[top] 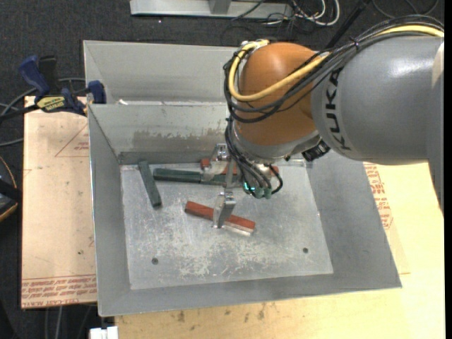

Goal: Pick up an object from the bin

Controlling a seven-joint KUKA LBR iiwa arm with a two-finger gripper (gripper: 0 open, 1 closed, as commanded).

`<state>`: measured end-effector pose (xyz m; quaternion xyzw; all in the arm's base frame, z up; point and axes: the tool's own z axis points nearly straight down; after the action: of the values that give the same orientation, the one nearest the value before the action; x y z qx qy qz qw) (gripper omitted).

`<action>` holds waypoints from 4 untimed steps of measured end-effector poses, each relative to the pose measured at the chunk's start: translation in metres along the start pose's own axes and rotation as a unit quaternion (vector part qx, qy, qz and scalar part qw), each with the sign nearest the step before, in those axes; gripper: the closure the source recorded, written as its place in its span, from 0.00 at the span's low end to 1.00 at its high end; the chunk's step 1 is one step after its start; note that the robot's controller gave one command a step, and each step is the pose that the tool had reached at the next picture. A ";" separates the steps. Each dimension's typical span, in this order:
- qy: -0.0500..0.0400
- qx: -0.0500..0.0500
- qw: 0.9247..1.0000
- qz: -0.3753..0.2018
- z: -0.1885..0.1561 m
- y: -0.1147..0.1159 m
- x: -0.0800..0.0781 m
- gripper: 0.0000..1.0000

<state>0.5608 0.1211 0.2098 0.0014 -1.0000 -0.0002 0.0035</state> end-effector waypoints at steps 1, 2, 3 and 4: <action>-0.001 0.000 1.000 0.000 -0.002 0.000 0.000 0.00; -0.004 0.000 0.998 -0.064 -0.005 0.000 0.011 0.00; -0.008 0.000 0.988 -0.155 0.044 -0.026 -0.003 0.00; -0.012 -0.002 0.992 -0.125 0.131 -0.012 -0.031 1.00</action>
Offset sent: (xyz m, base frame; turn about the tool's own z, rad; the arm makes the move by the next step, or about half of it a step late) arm -0.0333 -0.0013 0.0076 -0.3348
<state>0.5913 0.1097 0.0788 0.1267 -0.9919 -0.0023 -0.0083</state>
